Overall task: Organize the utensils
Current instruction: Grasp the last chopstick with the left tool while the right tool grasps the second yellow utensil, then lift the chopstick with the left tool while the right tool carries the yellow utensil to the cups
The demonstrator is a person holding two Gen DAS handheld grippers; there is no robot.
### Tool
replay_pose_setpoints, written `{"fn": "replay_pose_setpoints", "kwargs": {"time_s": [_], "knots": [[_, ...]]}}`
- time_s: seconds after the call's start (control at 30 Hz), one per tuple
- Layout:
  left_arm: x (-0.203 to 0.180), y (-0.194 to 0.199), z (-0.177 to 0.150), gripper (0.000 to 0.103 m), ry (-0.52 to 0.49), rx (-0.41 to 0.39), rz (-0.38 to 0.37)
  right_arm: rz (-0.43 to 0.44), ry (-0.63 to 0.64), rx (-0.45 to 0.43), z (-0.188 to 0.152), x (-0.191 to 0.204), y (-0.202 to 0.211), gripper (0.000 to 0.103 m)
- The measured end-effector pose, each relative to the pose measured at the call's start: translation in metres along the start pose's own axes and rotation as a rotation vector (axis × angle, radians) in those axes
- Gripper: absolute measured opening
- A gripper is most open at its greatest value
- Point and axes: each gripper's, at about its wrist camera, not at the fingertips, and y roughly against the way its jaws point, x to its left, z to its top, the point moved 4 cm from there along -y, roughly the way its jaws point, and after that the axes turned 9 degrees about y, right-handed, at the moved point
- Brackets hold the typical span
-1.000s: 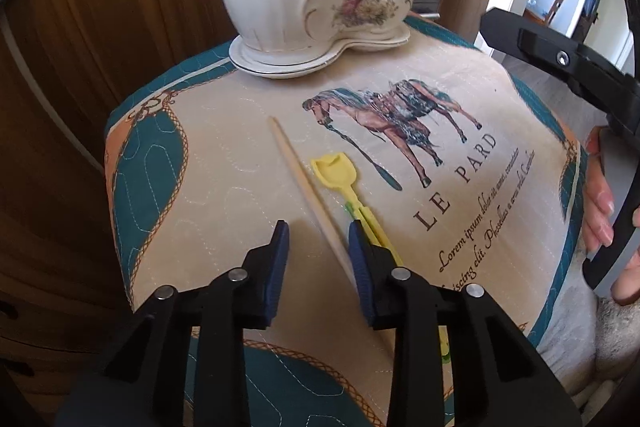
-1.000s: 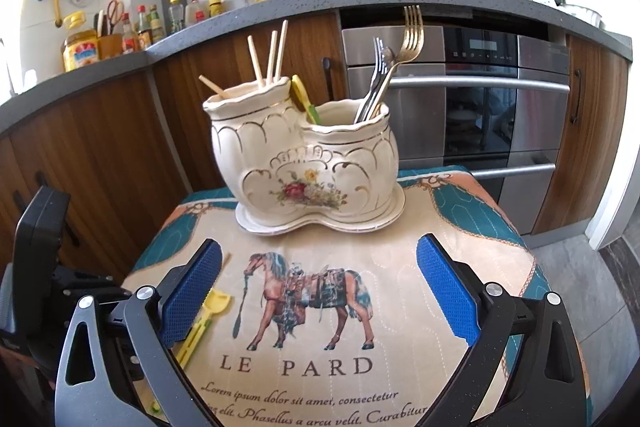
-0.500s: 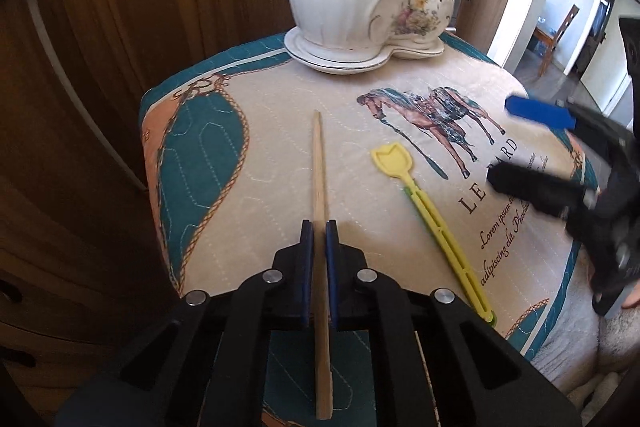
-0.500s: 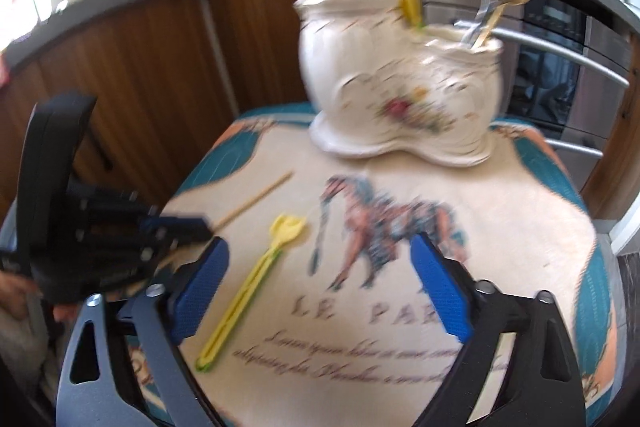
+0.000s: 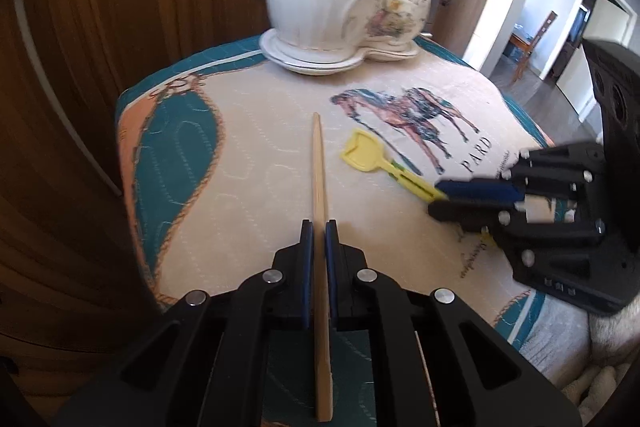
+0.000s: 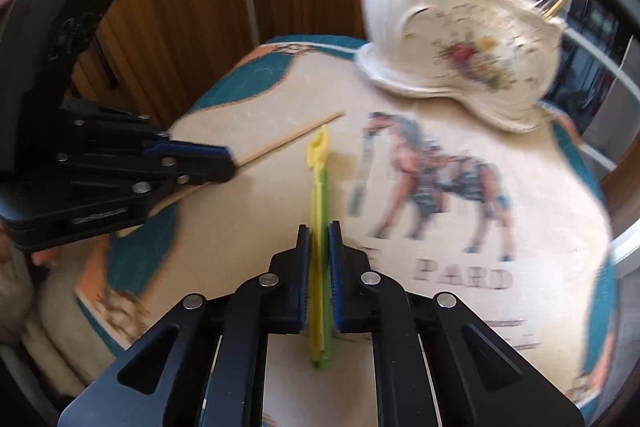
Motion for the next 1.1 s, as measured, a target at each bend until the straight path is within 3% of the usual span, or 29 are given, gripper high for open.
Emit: {"fn": "replay_pose_setpoints", "kwargs": {"time_s": [0.2,0.37,0.47,0.57,0.63,0.77,0.83,0.97,1.1], "knots": [[-0.029,-0.002,-0.006,0.006,-0.098,0.043,-0.016,-0.040,0.067,0.052,-0.014,-0.031,0.020,0.011],[-0.036,-0.002,-0.006,0.006,-0.133,0.090,0.027,-0.042,0.078,0.102,-0.023,-0.043,0.020,0.011],[-0.036,-0.002,-0.007,0.009,-0.156,0.112,0.061,-0.039,0.068,0.114,-0.022,-0.046,0.013,0.019],[-0.032,0.000,-0.007,0.027,-0.150,0.119,0.073,-0.045,0.065,0.112,-0.016,-0.047,0.008,0.026],[-0.031,-0.002,-0.007,0.029,-0.142,0.117,0.071,-0.044,0.060,0.113,-0.013,-0.049,0.004,0.026],[-0.032,-0.005,-0.005,0.029,-0.138,0.102,0.070,-0.034,0.048,0.099,-0.013,-0.050,0.001,0.022],[-0.031,-0.005,-0.005,0.026,-0.144,0.101,0.069,-0.027,0.045,0.084,-0.013,-0.048,0.001,0.011],[-0.020,-0.005,0.000,0.006,-0.119,0.088,0.073,-0.040,0.033,0.037,-0.013,-0.045,0.003,0.011],[-0.019,-0.002,-0.002,0.006,-0.130,0.070,0.059,-0.046,-0.017,-0.036,-0.010,-0.051,0.014,0.011]]}}
